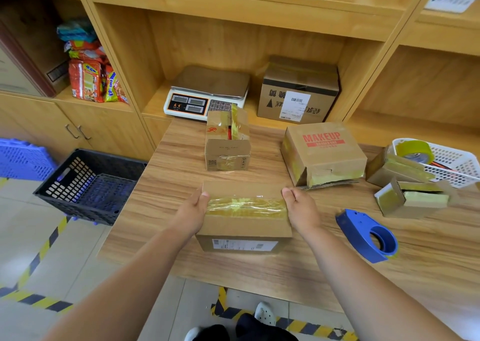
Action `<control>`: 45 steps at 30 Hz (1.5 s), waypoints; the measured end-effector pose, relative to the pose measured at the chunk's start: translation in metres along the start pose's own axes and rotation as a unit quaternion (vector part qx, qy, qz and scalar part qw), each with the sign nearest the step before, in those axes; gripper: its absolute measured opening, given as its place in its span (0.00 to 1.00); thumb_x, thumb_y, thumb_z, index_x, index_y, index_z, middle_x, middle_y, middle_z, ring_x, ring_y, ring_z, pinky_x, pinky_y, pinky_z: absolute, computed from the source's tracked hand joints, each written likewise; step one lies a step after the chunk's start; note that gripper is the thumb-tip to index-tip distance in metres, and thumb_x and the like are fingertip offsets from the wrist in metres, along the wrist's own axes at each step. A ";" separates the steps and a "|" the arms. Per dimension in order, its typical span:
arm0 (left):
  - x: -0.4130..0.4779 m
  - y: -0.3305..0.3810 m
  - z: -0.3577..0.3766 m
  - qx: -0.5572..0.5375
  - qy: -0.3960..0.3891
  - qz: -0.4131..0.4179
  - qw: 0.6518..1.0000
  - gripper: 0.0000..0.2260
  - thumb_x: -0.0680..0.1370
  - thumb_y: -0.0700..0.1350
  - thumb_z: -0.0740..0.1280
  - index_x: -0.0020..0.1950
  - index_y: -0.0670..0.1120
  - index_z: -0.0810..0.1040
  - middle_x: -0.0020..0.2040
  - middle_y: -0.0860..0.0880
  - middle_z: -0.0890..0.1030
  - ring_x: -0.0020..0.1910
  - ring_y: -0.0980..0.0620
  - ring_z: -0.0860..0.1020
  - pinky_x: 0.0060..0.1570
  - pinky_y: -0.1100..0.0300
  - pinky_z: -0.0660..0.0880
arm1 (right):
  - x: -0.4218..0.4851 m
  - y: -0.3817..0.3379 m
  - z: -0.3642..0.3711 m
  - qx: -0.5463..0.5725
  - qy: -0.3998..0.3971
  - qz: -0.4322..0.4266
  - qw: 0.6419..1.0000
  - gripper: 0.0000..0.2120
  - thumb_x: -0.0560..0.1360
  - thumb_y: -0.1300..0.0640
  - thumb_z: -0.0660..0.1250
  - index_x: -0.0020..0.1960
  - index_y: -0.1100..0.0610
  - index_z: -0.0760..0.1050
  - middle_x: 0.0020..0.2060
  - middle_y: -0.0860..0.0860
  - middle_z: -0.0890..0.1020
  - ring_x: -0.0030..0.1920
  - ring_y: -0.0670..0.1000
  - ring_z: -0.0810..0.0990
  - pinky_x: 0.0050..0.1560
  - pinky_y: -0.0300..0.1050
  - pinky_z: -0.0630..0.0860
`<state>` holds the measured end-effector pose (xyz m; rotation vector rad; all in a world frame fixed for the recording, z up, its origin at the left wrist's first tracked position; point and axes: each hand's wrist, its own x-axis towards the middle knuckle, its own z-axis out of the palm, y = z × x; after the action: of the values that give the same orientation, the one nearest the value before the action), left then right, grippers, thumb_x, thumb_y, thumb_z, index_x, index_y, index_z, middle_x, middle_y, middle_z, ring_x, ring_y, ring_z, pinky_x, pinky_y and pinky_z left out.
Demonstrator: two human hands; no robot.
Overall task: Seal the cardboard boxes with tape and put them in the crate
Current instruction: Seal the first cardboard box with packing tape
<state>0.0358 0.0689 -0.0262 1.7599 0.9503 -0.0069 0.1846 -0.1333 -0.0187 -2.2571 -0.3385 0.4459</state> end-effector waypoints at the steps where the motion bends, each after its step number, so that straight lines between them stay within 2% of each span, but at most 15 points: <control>1: -0.002 0.002 0.001 0.039 0.026 0.016 0.999 0.20 0.82 0.56 0.51 0.70 0.52 0.70 0.60 0.47 0.78 0.58 0.46 0.75 0.56 0.52 0.71 | -0.003 -0.002 0.000 0.009 0.004 0.017 1.000 0.17 0.81 0.51 0.58 0.61 0.60 0.77 0.57 0.54 0.80 0.58 0.53 0.76 0.53 0.41 0.67; 4: -0.009 0.003 0.006 0.148 0.121 0.038 0.981 0.18 0.81 0.57 0.54 0.51 0.46 0.77 0.38 0.49 0.79 0.37 0.51 0.75 0.33 0.57 0.67 | -0.015 -0.001 0.000 0.033 0.020 0.068 0.997 0.14 0.77 0.48 0.62 0.44 0.57 0.81 0.40 0.51 0.83 0.43 0.52 0.79 0.40 0.44 0.70; 7: -0.014 0.005 0.009 0.159 0.170 0.027 0.972 0.19 0.81 0.57 0.54 0.40 0.45 0.73 0.31 0.49 0.76 0.31 0.51 0.72 0.28 0.59 0.62 | -0.028 -0.001 0.002 0.009 0.030 0.080 0.996 0.18 0.75 0.46 0.64 0.33 0.57 0.75 0.29 0.51 0.78 0.33 0.52 0.75 0.33 0.44 0.65; 10: -0.019 0.006 0.011 0.124 0.187 0.026 0.974 0.20 0.81 0.55 0.55 0.35 0.44 0.69 0.29 0.48 0.74 0.30 0.50 0.71 0.28 0.59 0.61 | -0.036 -0.012 0.003 0.010 0.035 0.081 0.996 0.15 0.73 0.49 0.64 0.32 0.54 0.67 0.27 0.52 0.68 0.30 0.51 0.68 0.33 0.45 0.60; 13: -0.025 0.001 0.014 0.061 0.195 0.017 0.979 0.17 0.81 0.55 0.56 0.38 0.45 0.70 0.31 0.48 0.75 0.32 0.50 0.72 0.29 0.58 0.63 | -0.039 -0.030 -0.005 -0.008 0.047 0.054 0.997 0.10 0.71 0.54 0.63 0.33 0.56 0.69 0.27 0.53 0.71 0.30 0.53 0.71 0.32 0.46 0.64; 16: -0.028 -0.003 0.020 -0.015 0.185 -0.015 0.983 0.13 0.81 0.53 0.56 0.47 0.45 0.73 0.39 0.46 0.78 0.39 0.47 0.74 0.35 0.56 0.65 | -0.037 -0.055 -0.016 -0.044 0.048 -0.003 0.998 0.13 0.74 0.56 0.60 0.55 0.54 0.79 0.36 0.52 0.82 0.36 0.53 0.80 0.36 0.49 0.77; 21: -0.030 -0.021 0.031 -0.115 0.110 -0.058 0.986 0.14 0.82 0.50 0.56 0.57 0.42 0.72 0.48 0.44 0.77 0.44 0.47 0.75 0.39 0.56 0.69 | -0.034 -0.088 -0.013 -0.176 0.055 -0.139 0.973 0.17 0.76 0.55 0.59 0.63 0.47 0.76 0.29 0.47 0.77 0.30 0.48 0.73 0.31 0.45 0.70; 24: -0.028 -0.035 0.025 -0.116 0.082 -0.089 0.986 0.16 0.81 0.46 0.58 0.66 0.40 0.68 0.58 0.40 0.77 0.55 0.42 0.76 0.55 0.49 0.74 | -0.044 -0.098 0.004 -0.223 0.050 -0.207 0.951 0.18 0.79 0.53 0.59 0.69 0.48 0.71 0.50 0.49 0.84 0.48 0.51 0.81 0.50 0.46 0.76; 26: -0.026 -0.040 0.016 -0.122 0.090 -0.082 0.985 0.22 0.79 0.42 0.62 0.71 0.39 0.63 0.66 0.40 0.73 0.63 0.42 0.73 0.63 0.47 0.70 | -0.051 -0.096 0.017 -0.216 0.062 -0.263 0.938 0.18 0.79 0.55 0.61 0.68 0.52 0.73 0.63 0.49 0.78 0.63 0.48 0.76 0.63 0.45 0.68; 28: -0.024 -0.036 0.006 -0.150 0.114 -0.062 0.980 0.28 0.77 0.40 0.67 0.75 0.40 0.59 0.71 0.42 0.68 0.68 0.44 0.68 0.66 0.52 0.66 | -0.057 -0.093 0.026 -0.215 0.054 -0.304 0.927 0.18 0.78 0.56 0.62 0.67 0.53 0.73 0.66 0.48 0.74 0.68 0.46 0.71 0.68 0.43 0.62; 33: -0.025 0.007 -0.010 -0.252 0.114 0.052 0.960 0.20 0.80 0.48 0.63 0.71 0.49 0.66 0.64 0.52 0.72 0.58 0.57 0.72 0.53 0.65 0.66 | -0.074 -0.081 0.041 -0.207 0.061 -0.423 0.880 0.17 0.70 0.63 0.74 0.58 0.57 0.81 0.56 0.52 0.82 0.61 0.51 0.79 0.64 0.50 0.72; 35: -0.025 0.019 -0.014 -0.265 0.089 0.098 0.955 0.19 0.79 0.49 0.63 0.70 0.51 0.68 0.62 0.56 0.73 0.59 0.58 0.72 0.55 0.65 0.67 | -0.077 -0.077 0.044 -0.189 0.075 -0.442 0.874 0.16 0.67 0.66 0.76 0.54 0.59 0.82 0.54 0.53 0.83 0.58 0.53 0.80 0.61 0.55 0.74; 38: -0.023 0.024 -0.015 -0.201 0.016 0.153 0.967 0.24 0.77 0.49 0.67 0.72 0.53 0.66 0.62 0.62 0.71 0.61 0.62 0.71 0.58 0.65 0.67 | -0.079 -0.068 0.041 -0.135 0.081 -0.456 0.876 0.15 0.67 0.67 0.75 0.52 0.59 0.83 0.53 0.53 0.83 0.58 0.53 0.80 0.62 0.56 0.73; 42: -0.021 0.020 -0.008 -0.112 -0.079 0.169 0.976 0.23 0.75 0.45 0.70 0.65 0.60 0.68 0.54 0.72 0.74 0.56 0.71 0.73 0.47 0.76 0.69 | -0.085 -0.059 0.036 -0.076 0.032 -0.439 0.895 0.13 0.68 0.64 0.74 0.52 0.58 0.83 0.56 0.51 0.81 0.60 0.51 0.79 0.64 0.54 0.70; 45: -0.021 0.013 -0.006 -0.100 -0.099 0.160 0.977 0.27 0.75 0.44 0.70 0.71 0.56 0.65 0.56 0.71 0.70 0.51 0.81 0.69 0.44 0.82 0.67 | -0.090 -0.053 0.034 -0.024 -0.009 -0.388 0.921 0.09 0.70 0.61 0.73 0.49 0.58 0.84 0.55 0.50 0.82 0.60 0.45 0.78 0.65 0.52 0.71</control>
<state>0.0265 0.0600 -0.0038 1.6703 0.4987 0.1160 0.0841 -0.1103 0.0181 -1.9555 -1.1998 0.0339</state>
